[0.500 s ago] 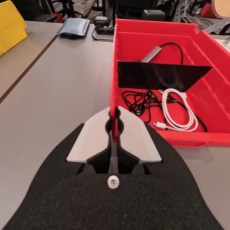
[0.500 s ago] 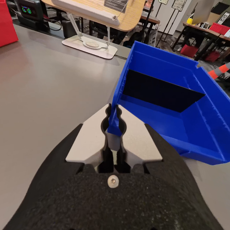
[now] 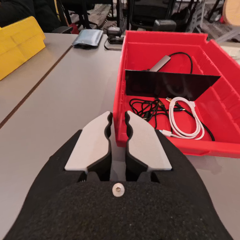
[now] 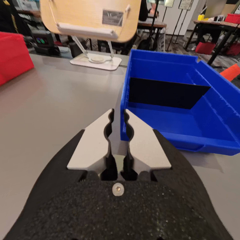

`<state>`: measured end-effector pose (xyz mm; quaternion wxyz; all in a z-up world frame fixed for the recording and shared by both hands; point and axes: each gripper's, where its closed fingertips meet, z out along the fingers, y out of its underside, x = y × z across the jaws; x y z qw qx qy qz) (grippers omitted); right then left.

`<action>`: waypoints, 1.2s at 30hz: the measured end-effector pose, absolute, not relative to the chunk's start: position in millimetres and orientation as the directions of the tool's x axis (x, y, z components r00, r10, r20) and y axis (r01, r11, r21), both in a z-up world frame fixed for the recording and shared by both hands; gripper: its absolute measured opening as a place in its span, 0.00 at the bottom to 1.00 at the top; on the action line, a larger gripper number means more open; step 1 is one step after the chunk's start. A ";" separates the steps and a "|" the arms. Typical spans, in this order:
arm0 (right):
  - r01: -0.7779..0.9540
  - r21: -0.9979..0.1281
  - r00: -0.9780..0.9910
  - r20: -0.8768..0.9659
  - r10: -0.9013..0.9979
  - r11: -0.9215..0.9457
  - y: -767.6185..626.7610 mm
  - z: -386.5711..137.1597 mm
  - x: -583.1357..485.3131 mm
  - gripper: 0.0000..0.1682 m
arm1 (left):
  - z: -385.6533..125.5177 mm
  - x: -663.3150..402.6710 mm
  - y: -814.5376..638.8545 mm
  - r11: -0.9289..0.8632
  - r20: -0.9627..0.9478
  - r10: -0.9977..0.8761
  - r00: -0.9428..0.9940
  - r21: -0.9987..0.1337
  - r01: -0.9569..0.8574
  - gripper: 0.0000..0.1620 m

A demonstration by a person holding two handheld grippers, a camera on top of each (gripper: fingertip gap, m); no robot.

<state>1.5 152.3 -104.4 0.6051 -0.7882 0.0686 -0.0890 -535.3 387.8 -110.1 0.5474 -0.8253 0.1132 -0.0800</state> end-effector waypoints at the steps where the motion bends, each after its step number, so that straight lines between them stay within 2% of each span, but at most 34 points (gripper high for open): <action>1: 0.002 -0.974 0.976 0.051 -0.210 -0.228 148.6 -98.3 -0.9 0.10 | -103.9 -537.1 385.1 -0.360 0.022 -0.255 0.967 -0.930 -0.074 0.15; 4: -0.012 -0.991 0.981 0.014 -0.195 -0.135 136.2 -79.7 -0.8 0.15 | -87.9 -532.4 370.5 -0.317 0.069 -0.247 0.967 -0.948 -0.013 0.18; 8: -0.115 -0.993 0.954 -0.104 -0.281 -0.026 122.6 -59.6 36.4 0.13 | -86.4 -495.8 336.0 -0.281 0.110 -0.360 0.926 -0.960 0.005 0.18; 10: -0.143 -0.987 0.953 -0.117 -0.278 -0.073 118.7 -69.2 50.7 0.13 | -92.9 -470.8 316.0 -0.279 0.138 -0.438 0.888 -0.960 0.011 0.14; 15: -0.155 -0.979 0.932 -0.100 -0.347 -0.133 88.3 -94.2 67.3 0.13 | -110.4 -428.7 297.9 -0.311 0.133 -0.575 0.807 -0.948 -0.065 0.14; 18: -0.170 -0.973 0.928 -0.106 -0.358 -0.155 74.2 -103.5 66.0 0.16 | -111.5 -423.2 304.5 -0.323 0.133 -0.583 0.802 -0.943 -0.079 0.13; 24: -0.142 -0.964 0.957 -0.076 -0.280 -0.223 74.3 -106.5 48.2 0.16 | -108.4 -404.2 308.2 -0.360 0.211 -0.617 0.758 -0.932 -0.034 0.13; 30: -0.138 -0.946 0.968 -0.066 -0.243 -0.294 74.1 -122.7 41.9 0.17 | -103.5 -397.7 302.5 -0.268 0.049 -0.605 0.795 -0.953 -0.144 0.12; 36: -0.227 -0.931 0.956 -0.156 -0.250 -0.287 73.9 -126.4 47.1 0.17 | -107.5 -394.8 297.4 -0.210 -0.085 -0.596 0.799 -0.943 -0.257 0.12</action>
